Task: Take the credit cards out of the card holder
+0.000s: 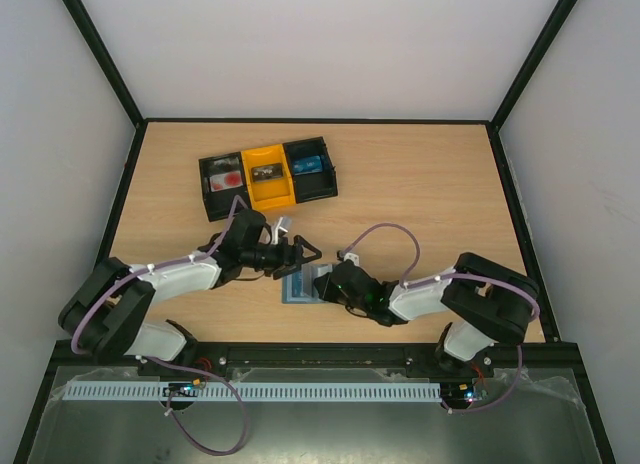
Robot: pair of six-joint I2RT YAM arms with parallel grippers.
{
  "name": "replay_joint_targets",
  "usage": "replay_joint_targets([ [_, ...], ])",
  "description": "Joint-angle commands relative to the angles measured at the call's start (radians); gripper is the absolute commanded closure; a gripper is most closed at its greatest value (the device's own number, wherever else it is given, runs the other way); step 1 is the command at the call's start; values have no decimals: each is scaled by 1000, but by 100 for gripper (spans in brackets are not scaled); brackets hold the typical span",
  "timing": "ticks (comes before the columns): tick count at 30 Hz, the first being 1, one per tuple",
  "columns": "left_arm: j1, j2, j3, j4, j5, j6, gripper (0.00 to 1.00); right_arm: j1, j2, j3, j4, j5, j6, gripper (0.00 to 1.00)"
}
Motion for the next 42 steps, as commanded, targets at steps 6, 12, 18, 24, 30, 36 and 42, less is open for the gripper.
replay_joint_targets([
  [6,-39,49,47,58,0,-33,8,-1,-184,-78,-162,118,-12,83],
  [12,-79,98,93,88,-1,-45,7,-1,-258,-99,-200,143,-9,81],
  [18,-113,148,125,142,19,-74,7,-1,-375,-124,-287,201,1,81],
  [24,-135,169,130,153,9,-68,7,-2,-505,-123,-385,263,-6,79],
  [30,-133,180,140,139,-8,-45,7,-1,-577,-123,-403,276,-11,77],
  [36,-108,168,109,94,-46,-28,11,-1,-567,-106,-359,209,-35,76],
  [42,-86,196,47,161,-25,-48,25,-2,-494,-51,-331,123,-61,78],
])
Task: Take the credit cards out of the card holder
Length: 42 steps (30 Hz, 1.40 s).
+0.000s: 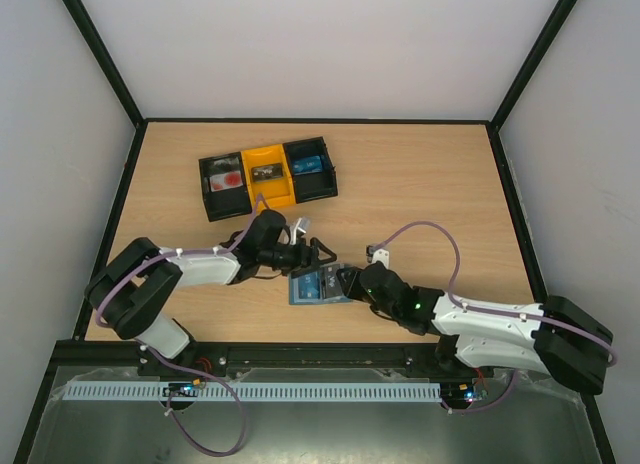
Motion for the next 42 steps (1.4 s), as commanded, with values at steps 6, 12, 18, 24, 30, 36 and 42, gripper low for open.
replay_joint_targets([
  [6,49,30,-81,60,-16,0,35,-1,144,111,7,-38,-37,81],
  [12,55,38,-87,28,-30,31,44,0,259,107,1,-25,-39,84],
  [18,55,76,-106,51,-37,37,50,0,319,54,57,-49,16,84],
  [24,47,99,-108,76,-56,48,50,0,332,17,54,-44,38,85],
  [30,39,108,-101,59,-73,60,50,-1,274,41,-6,3,16,85],
  [36,33,97,-95,41,-86,66,46,-1,264,55,-17,15,4,85],
  [42,18,99,-94,18,-111,73,46,0,304,50,-36,40,-5,88],
])
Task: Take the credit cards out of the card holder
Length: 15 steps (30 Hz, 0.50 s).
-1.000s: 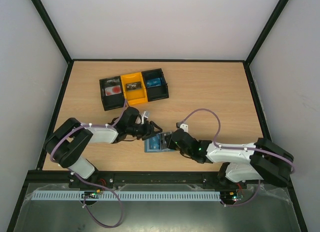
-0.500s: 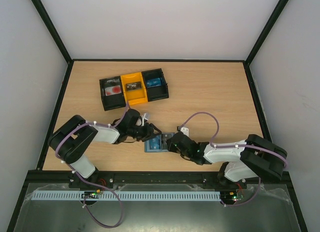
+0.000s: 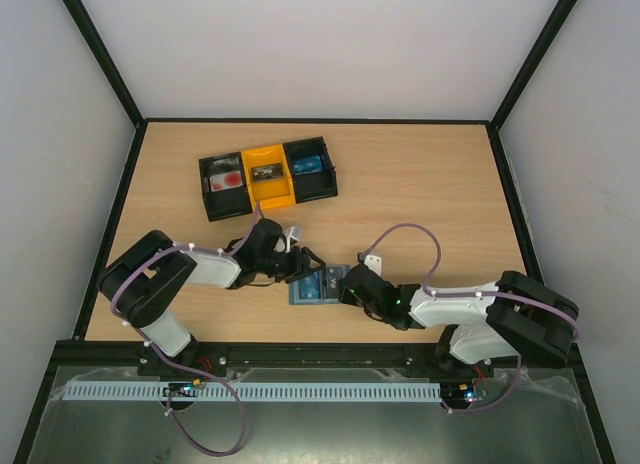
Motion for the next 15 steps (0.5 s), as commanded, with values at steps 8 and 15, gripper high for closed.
replay_joint_targets([
  [8,-33,33,-12,-22,-45,20,46,0,61,-47,15,9,15,91],
  [15,-51,37,-12,12,-45,-6,53,-1,47,-68,28,13,24,93],
])
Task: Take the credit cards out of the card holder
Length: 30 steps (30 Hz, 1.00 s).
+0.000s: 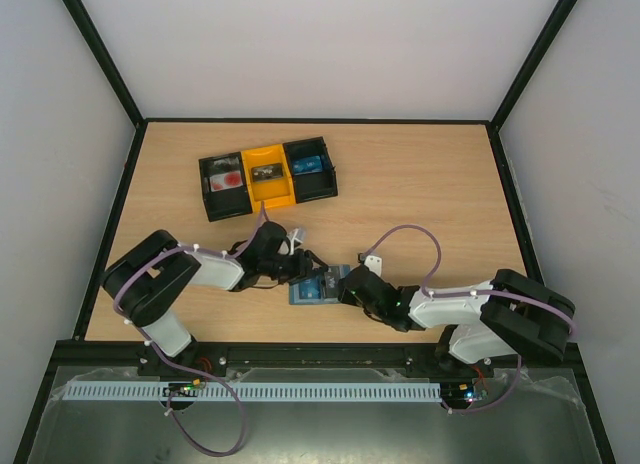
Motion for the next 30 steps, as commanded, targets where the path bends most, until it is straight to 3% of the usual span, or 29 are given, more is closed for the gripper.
replay_joint_targets([
  [1,-14,22,-15,-23,-24,-3,55,-1,12,-47,-36,-2,22,93],
  [5,-14,22,-28,0,-41,-12,62,0,11,-49,-35,-3,22,93],
  [13,-15,71,-27,21,-51,-1,63,-1,8,-52,-31,-3,25,94],
  [30,-14,61,-59,115,-5,-38,85,-1,21,-49,-28,-4,26,94],
])
